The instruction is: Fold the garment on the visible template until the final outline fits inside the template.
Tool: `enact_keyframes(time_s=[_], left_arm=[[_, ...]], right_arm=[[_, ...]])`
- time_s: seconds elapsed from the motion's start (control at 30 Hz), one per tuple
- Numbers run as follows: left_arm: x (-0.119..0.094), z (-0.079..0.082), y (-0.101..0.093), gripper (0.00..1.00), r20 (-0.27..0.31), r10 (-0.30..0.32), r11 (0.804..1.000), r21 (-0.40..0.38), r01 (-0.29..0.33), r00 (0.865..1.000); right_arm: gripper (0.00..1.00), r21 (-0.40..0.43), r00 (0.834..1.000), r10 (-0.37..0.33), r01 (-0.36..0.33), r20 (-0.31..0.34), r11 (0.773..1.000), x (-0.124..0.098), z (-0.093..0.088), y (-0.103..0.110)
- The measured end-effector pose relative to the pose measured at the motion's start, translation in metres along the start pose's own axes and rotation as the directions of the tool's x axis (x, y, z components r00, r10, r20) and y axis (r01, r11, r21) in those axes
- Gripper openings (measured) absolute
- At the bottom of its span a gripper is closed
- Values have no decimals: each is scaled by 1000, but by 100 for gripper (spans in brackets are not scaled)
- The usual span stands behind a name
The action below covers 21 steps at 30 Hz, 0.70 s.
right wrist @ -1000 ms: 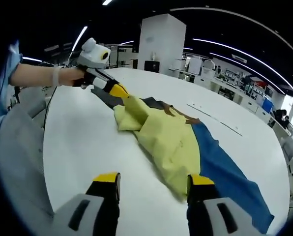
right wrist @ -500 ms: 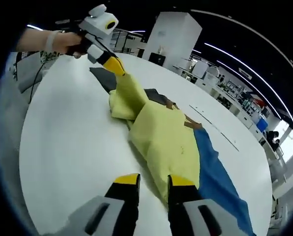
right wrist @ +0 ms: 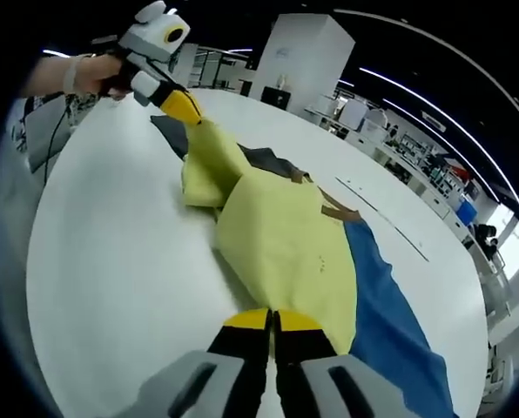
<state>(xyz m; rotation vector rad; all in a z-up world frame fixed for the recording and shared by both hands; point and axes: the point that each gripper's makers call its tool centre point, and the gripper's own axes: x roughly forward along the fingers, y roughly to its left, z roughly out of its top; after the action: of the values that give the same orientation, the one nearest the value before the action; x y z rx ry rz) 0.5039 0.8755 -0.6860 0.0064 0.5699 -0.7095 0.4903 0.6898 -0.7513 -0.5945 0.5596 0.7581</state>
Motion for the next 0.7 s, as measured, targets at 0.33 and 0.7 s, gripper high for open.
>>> enact_keyframes(time_s=[0.33, 0.7], left_arm=[[1, -4, -2, 0, -6, -4, 1000, -5, 4, 1000], [3, -7, 1, 0, -12, -1, 1000, -5, 1, 1000]], right_arm=[[0, 70, 998, -10, 6, 57, 998, -13, 31, -22], [0, 85, 998, -14, 9, 61, 996, 15, 60, -59]])
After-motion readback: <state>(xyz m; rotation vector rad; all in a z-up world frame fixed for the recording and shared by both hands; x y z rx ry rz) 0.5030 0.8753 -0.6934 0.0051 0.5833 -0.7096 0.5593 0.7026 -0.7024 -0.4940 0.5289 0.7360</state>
